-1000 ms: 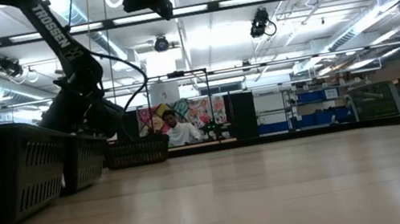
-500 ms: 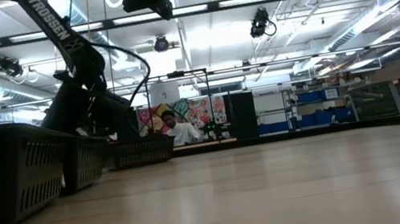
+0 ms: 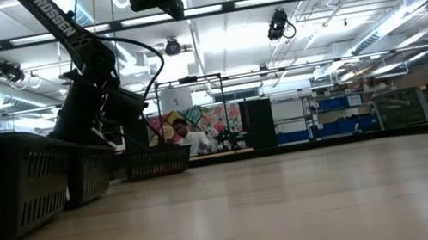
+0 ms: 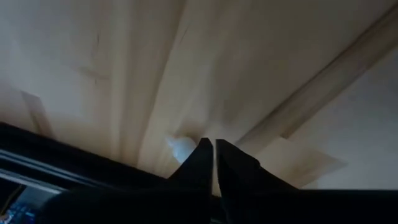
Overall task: Sort Halloween decoration
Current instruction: Put the white toy into the middle black bin
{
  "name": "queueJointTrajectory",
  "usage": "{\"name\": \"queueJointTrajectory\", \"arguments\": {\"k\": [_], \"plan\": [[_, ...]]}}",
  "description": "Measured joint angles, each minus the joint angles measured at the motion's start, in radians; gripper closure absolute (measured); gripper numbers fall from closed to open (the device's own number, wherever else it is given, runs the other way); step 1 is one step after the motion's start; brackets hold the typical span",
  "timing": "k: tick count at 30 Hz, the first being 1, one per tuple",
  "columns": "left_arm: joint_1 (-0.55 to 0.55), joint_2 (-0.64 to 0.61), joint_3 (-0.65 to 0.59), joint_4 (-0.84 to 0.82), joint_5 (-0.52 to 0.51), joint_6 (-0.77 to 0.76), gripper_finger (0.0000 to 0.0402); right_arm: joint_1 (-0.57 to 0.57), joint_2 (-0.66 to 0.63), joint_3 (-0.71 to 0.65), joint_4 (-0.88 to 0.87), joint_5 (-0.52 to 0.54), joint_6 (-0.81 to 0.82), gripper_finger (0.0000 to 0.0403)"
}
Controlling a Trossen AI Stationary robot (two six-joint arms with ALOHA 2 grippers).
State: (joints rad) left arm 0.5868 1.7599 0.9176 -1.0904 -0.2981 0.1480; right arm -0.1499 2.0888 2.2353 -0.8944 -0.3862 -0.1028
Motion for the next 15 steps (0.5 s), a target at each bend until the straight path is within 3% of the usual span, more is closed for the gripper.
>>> {"name": "queueJointTrajectory", "arguments": {"k": [9,15], "plan": [[0.0,0.0,0.0,-0.023,-0.019,-0.05,0.0295,0.002,0.0,0.0,0.0,0.0,0.002,0.0349],[0.005,0.0,0.0,-0.021,-0.062,-0.051,0.0276,0.004,0.0,0.0,0.001,0.0,0.002,0.0349]]}}
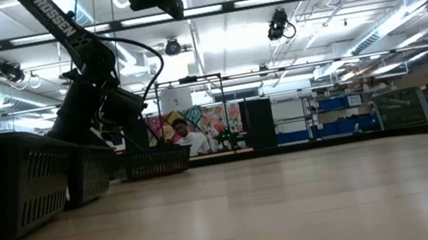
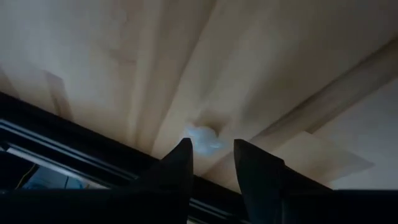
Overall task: Sort Halloween decoration
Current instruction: Put the white toy into the middle black bin
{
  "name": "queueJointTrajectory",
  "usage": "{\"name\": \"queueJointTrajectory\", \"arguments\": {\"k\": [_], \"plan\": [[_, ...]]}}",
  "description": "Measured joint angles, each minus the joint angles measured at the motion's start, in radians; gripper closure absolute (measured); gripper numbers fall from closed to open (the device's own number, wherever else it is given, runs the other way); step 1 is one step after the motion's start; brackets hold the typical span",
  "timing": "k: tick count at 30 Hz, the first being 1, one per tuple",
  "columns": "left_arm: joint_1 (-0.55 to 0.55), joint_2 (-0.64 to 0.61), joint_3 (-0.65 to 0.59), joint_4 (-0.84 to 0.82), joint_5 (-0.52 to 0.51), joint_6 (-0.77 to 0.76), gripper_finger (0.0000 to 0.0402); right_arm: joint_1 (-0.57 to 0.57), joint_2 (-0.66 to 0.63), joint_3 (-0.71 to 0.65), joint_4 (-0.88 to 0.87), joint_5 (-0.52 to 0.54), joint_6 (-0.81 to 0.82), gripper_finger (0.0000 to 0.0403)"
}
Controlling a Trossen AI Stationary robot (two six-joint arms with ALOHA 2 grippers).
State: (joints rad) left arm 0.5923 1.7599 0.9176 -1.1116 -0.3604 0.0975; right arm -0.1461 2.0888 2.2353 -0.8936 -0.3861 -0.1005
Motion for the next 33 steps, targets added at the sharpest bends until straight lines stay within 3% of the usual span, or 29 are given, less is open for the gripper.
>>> {"name": "queueJointTrajectory", "arguments": {"k": [12,33], "plan": [[0.097,0.0,-0.001,0.021,0.041,0.042,0.0276,0.002,0.0,0.0,0.0,0.0,0.013,0.0349],[0.142,-0.001,-0.042,0.075,0.097,0.081,0.0281,0.003,0.0,0.0,0.037,0.001,0.019,0.0349]]}}
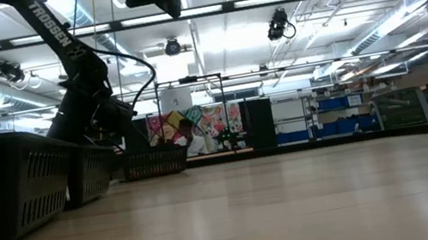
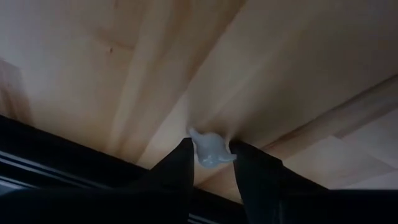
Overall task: Sort Halloween decoration
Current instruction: Put the white toy into the middle black bin
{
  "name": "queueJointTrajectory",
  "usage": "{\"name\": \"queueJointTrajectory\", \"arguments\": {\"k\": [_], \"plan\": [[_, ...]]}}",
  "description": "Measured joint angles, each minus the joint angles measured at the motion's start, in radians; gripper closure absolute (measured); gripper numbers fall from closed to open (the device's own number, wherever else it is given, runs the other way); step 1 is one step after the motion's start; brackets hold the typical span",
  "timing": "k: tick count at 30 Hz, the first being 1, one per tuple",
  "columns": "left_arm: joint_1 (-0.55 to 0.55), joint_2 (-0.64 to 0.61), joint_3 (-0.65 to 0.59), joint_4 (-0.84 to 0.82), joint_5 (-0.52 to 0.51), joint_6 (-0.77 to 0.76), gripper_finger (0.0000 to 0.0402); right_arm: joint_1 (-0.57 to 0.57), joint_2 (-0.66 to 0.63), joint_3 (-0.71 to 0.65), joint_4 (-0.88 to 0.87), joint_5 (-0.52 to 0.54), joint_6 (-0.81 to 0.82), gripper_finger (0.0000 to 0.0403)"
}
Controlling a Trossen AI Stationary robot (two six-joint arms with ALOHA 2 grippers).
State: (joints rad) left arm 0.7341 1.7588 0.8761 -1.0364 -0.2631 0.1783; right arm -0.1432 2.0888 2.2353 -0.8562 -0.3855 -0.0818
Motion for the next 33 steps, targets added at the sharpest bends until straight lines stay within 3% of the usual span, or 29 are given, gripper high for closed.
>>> {"name": "queueJointTrajectory", "arguments": {"k": [8,17,23,33], "plan": [[0.0,-0.002,0.0,0.003,0.015,0.016,0.0346,0.0,0.0,0.0,0.0,0.0,0.003,0.0349],[-0.002,0.0,0.001,-0.014,0.03,0.022,0.0326,0.0,0.0,0.0,0.008,0.0,0.004,0.0349],[-0.003,0.0,0.008,-0.032,0.071,0.019,0.0346,0.0,0.0,0.0,0.009,0.001,0.004,0.0349],[-0.003,0.003,0.068,-0.026,0.124,0.016,0.0343,0.0,0.0,0.0,0.009,0.005,0.008,0.0349]]}}
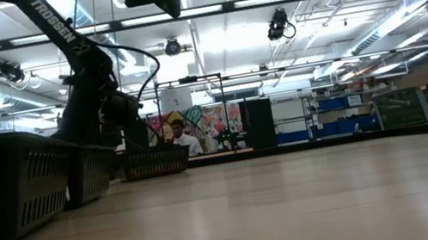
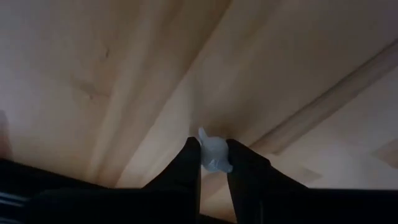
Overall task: Sort Halloween decoration
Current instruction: Put the white toy into the middle black bin
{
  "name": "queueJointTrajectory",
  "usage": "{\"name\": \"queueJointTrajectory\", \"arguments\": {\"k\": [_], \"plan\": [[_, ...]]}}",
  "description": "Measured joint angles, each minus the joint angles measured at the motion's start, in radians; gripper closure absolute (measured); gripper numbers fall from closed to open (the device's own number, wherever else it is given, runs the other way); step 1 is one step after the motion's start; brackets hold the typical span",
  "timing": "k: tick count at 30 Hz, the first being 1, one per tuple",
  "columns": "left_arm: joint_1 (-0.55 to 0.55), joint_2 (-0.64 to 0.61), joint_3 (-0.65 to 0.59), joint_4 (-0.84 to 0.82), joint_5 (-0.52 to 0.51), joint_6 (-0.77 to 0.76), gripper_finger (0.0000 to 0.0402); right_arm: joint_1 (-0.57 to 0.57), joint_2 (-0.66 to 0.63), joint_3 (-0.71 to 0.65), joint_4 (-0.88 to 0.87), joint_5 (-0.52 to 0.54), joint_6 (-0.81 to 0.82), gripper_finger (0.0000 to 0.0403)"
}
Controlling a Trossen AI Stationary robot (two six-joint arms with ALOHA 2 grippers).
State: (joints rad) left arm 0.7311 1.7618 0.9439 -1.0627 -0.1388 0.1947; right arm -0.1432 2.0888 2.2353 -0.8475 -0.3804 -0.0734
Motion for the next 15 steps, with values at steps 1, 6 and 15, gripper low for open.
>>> {"name": "queueJointTrajectory", "arguments": {"k": [1,6,15], "plan": [[0.0,0.0,0.006,-0.002,0.004,0.0,0.0343,0.0,0.0,0.0,0.0,0.001,0.0,0.0349],[-0.003,0.0,0.043,-0.014,0.035,-0.002,0.0343,0.0,0.0,0.0,0.0,0.017,-0.001,0.0349],[-0.033,0.0,0.1,-0.05,0.126,0.0,0.0344,-0.014,0.0,0.0,-0.011,0.017,-0.005,0.0349]]}}
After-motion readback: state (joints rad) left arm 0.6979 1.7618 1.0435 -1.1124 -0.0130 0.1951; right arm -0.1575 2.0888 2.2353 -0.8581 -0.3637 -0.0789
